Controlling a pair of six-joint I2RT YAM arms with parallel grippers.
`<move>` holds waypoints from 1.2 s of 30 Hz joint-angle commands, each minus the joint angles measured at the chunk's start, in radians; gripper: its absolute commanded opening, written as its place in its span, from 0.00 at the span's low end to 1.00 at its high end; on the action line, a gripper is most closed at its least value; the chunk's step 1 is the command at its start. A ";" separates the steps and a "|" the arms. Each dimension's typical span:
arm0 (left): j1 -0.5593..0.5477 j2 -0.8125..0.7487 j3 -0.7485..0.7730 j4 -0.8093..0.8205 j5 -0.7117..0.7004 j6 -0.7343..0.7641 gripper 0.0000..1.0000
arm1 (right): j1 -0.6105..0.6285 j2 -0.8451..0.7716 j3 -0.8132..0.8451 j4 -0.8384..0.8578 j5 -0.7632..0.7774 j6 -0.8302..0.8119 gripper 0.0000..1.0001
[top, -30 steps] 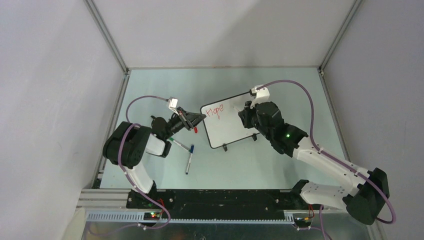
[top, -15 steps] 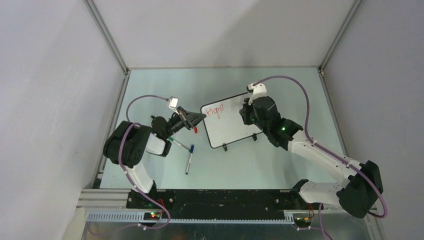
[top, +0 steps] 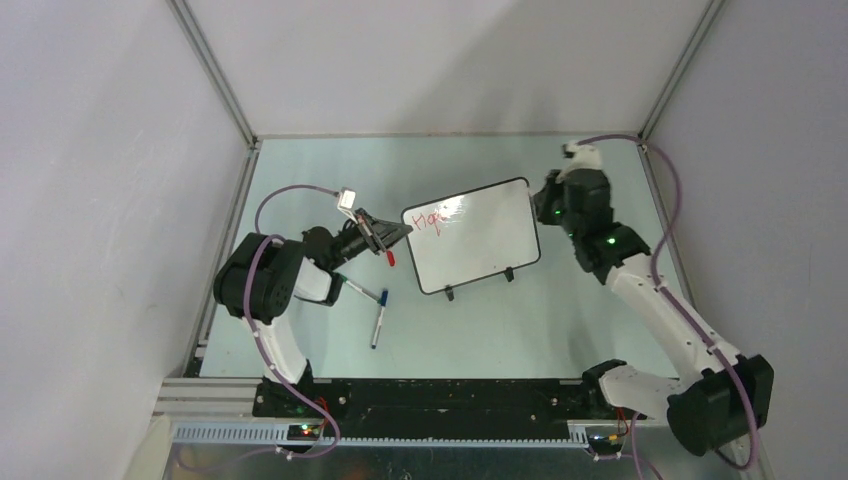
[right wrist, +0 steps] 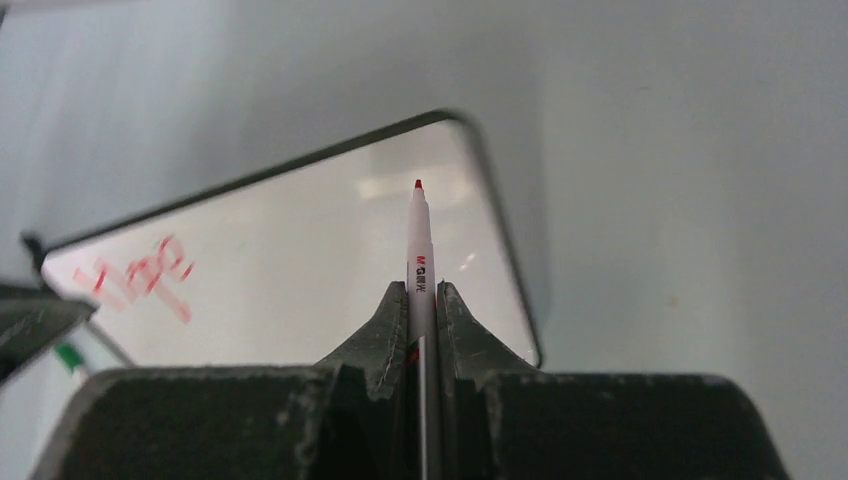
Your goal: Write a sentence on the whiteboard
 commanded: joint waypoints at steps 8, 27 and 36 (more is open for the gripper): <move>0.004 0.016 0.042 0.028 0.083 -0.004 0.00 | -0.435 0.139 0.051 -0.052 -0.393 0.228 0.00; 0.009 0.048 0.138 0.029 0.218 -0.073 0.00 | -0.553 0.479 0.021 0.039 -0.918 0.281 0.00; 0.014 0.054 0.138 0.029 0.254 -0.108 0.00 | -0.541 0.302 -0.142 0.011 -0.902 0.245 0.00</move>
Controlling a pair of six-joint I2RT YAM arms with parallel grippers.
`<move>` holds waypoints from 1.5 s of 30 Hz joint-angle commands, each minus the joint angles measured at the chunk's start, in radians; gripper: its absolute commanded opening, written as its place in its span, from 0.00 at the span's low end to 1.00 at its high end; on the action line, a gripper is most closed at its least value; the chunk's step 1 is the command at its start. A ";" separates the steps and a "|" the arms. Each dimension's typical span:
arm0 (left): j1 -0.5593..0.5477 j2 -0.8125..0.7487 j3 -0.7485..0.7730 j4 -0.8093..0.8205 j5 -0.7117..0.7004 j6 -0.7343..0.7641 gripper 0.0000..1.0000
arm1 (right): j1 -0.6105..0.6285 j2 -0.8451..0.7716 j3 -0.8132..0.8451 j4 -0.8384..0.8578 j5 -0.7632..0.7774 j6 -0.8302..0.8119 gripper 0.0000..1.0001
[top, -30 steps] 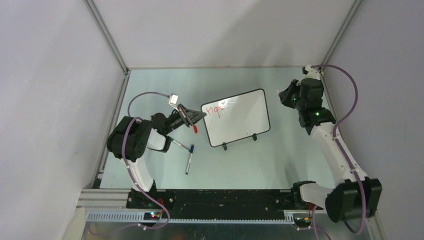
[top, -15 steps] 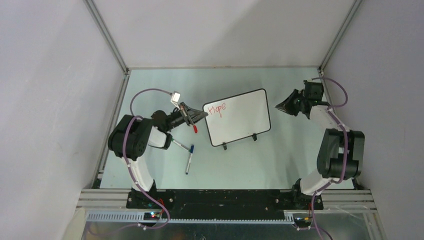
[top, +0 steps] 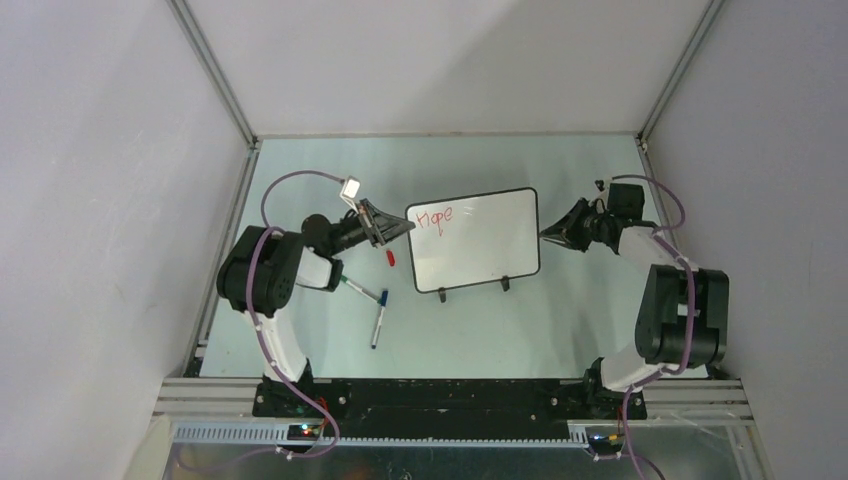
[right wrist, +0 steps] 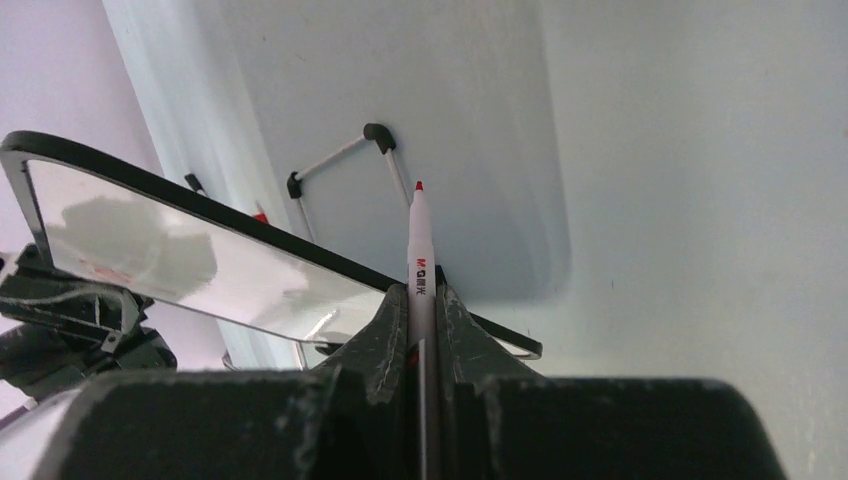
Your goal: Write a sentence on the whiteboard
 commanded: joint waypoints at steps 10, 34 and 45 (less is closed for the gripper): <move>-0.014 -0.029 -0.060 0.036 0.050 -0.029 0.00 | 0.110 -0.288 -0.118 -0.088 0.050 -0.011 0.00; -0.044 -0.037 -0.111 0.036 -0.002 0.006 0.01 | 0.154 -0.545 -0.194 -0.083 0.568 0.094 0.00; -0.049 -0.030 -0.108 0.035 -0.023 0.014 0.00 | 0.316 -0.579 -0.017 -0.122 0.934 0.125 0.00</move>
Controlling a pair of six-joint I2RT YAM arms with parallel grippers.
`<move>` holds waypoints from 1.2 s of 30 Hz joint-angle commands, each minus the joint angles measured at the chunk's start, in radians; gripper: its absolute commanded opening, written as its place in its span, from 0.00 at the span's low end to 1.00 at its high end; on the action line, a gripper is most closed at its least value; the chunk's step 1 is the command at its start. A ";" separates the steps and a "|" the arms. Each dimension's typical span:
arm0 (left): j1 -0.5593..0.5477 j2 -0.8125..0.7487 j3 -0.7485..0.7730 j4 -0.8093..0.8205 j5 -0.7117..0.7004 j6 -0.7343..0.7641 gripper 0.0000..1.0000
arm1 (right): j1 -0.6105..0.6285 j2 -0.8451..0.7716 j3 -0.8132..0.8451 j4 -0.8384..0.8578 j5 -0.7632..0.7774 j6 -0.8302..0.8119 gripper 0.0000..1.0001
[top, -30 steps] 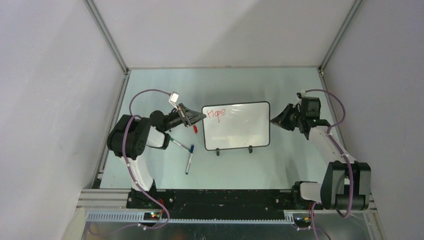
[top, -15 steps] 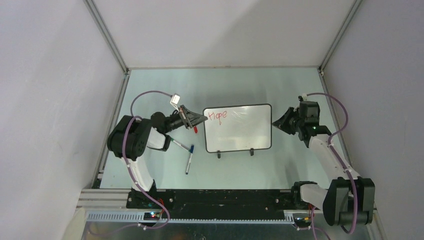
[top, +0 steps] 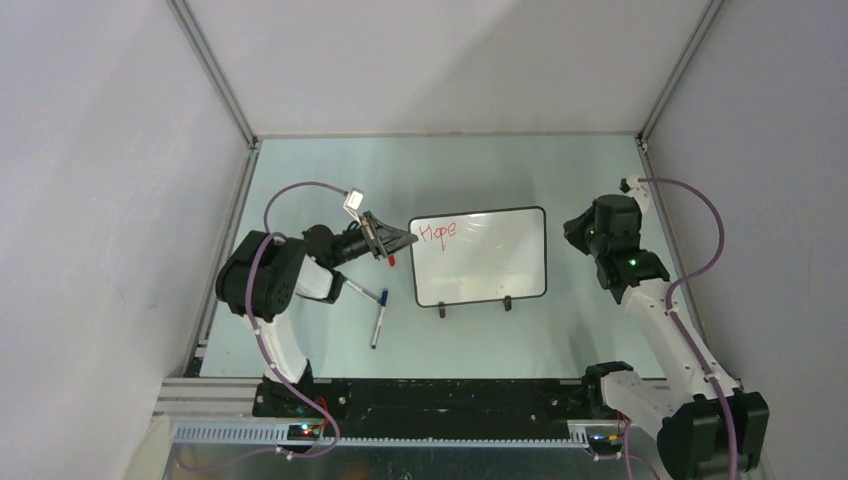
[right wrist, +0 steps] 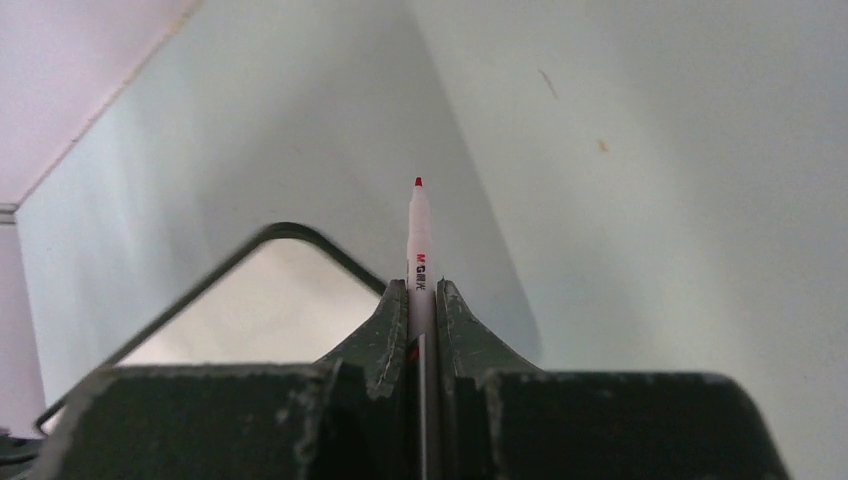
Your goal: Write a sentence on the whiteboard
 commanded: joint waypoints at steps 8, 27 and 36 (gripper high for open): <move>-0.018 0.001 -0.009 0.022 0.003 0.019 0.00 | 0.406 0.017 0.167 0.075 0.257 -0.246 0.00; -0.019 -0.018 -0.025 0.024 0.005 0.029 0.00 | 0.683 0.116 0.137 0.209 0.255 -0.450 0.00; -0.026 -0.048 -0.052 0.024 -0.004 0.057 0.00 | 0.701 0.090 0.037 0.337 0.192 -0.432 0.00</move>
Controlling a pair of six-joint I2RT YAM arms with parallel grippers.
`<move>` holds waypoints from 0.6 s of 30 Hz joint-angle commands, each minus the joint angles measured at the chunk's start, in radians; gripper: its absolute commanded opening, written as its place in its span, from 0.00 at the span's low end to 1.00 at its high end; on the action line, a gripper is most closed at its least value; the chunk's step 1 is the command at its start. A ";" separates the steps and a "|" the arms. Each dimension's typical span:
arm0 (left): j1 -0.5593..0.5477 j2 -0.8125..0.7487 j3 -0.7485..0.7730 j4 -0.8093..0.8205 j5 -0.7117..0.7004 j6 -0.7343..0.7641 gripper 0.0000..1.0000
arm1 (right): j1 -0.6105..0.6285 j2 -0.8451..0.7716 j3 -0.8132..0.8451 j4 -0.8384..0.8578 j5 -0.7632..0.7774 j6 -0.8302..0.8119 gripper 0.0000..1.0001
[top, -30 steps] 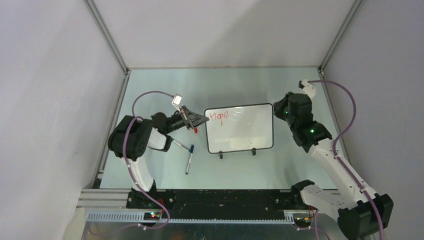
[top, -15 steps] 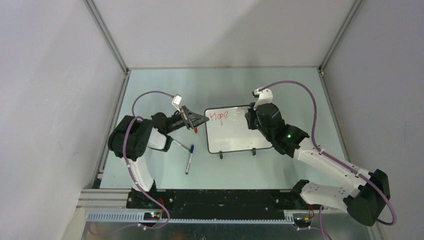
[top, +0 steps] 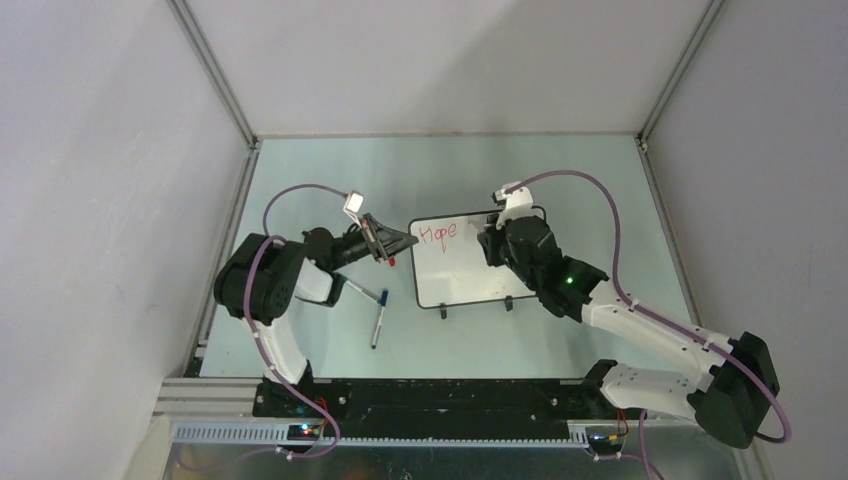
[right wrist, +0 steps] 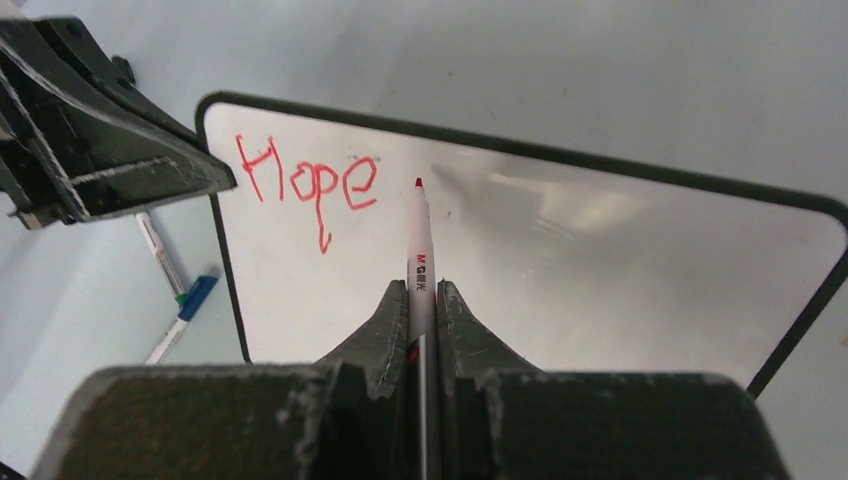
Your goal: Write a sentence on the whiteboard
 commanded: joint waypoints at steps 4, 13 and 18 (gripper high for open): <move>-0.020 -0.038 -0.034 0.022 0.009 0.048 0.00 | 0.007 -0.033 -0.052 0.105 -0.020 0.000 0.00; -0.023 -0.040 -0.034 0.022 0.009 0.050 0.00 | 0.006 -0.056 -0.052 0.080 -0.034 0.014 0.00; -0.024 -0.040 -0.034 0.022 0.013 0.051 0.00 | 0.008 -0.057 -0.052 0.077 -0.037 0.014 0.00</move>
